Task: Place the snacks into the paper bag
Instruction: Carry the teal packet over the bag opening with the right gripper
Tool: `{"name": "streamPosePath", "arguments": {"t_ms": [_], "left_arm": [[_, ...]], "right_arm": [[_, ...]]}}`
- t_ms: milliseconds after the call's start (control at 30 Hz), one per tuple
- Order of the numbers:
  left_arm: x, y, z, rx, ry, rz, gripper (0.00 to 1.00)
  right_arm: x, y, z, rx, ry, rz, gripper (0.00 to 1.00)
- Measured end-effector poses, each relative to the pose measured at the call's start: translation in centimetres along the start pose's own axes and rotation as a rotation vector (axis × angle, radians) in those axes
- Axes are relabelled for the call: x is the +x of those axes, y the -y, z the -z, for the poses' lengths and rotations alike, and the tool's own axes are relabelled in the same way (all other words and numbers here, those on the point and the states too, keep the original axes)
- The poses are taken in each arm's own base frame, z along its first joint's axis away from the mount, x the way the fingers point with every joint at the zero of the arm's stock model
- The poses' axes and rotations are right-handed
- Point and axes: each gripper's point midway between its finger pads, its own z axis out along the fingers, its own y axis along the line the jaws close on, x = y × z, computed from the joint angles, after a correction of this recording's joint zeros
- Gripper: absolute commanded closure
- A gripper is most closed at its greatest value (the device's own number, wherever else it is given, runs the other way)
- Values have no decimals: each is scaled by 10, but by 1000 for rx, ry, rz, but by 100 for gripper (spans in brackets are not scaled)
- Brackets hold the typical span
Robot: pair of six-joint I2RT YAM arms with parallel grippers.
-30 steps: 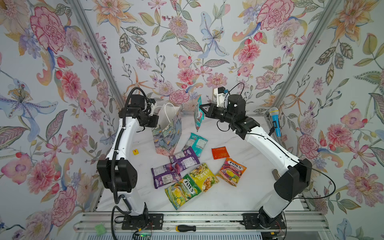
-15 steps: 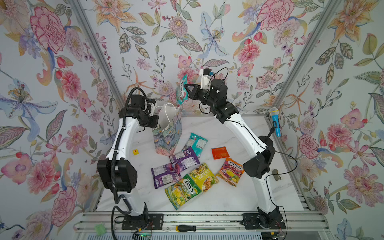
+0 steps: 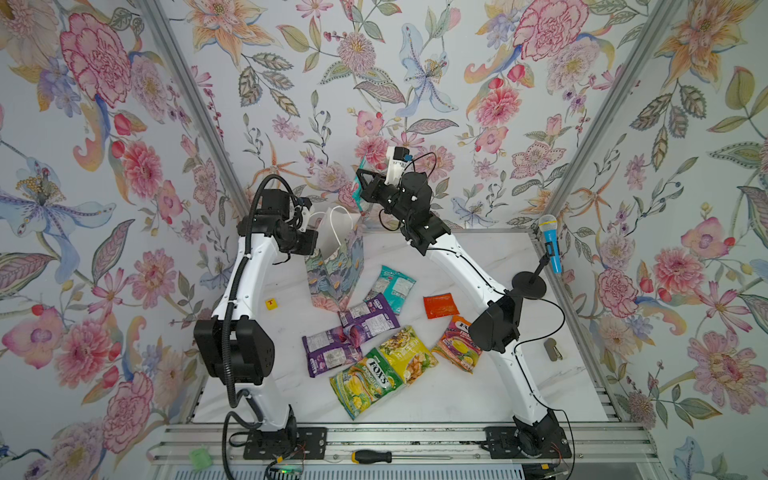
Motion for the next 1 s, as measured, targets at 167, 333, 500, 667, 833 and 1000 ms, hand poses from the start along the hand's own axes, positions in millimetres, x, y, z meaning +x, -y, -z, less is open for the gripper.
{"name": "streamPosePath", "arguments": {"t_ms": [167, 333, 500, 667, 833, 1000], "left_arm": [[0, 0, 0, 0, -1, 0, 100], [0, 0, 0, 0, -1, 0, 100], [0, 0, 0, 0, -1, 0, 100], [0, 0, 0, 0, -1, 0, 100], [0, 0, 0, 0, -1, 0, 100], [0, 0, 0, 0, -1, 0, 100]], "right_arm": [[-3, -13, -1, -28, 28, 2, 100], [-8, -28, -3, -53, 88, 21, 100], [-2, -38, -6, -70, 110, 34, 100], [10, -38, -9, -86, 87, 33, 100], [20, -40, -11, -113, 55, 29, 100], [31, -47, -10, -150, 6, 18, 100]]}}
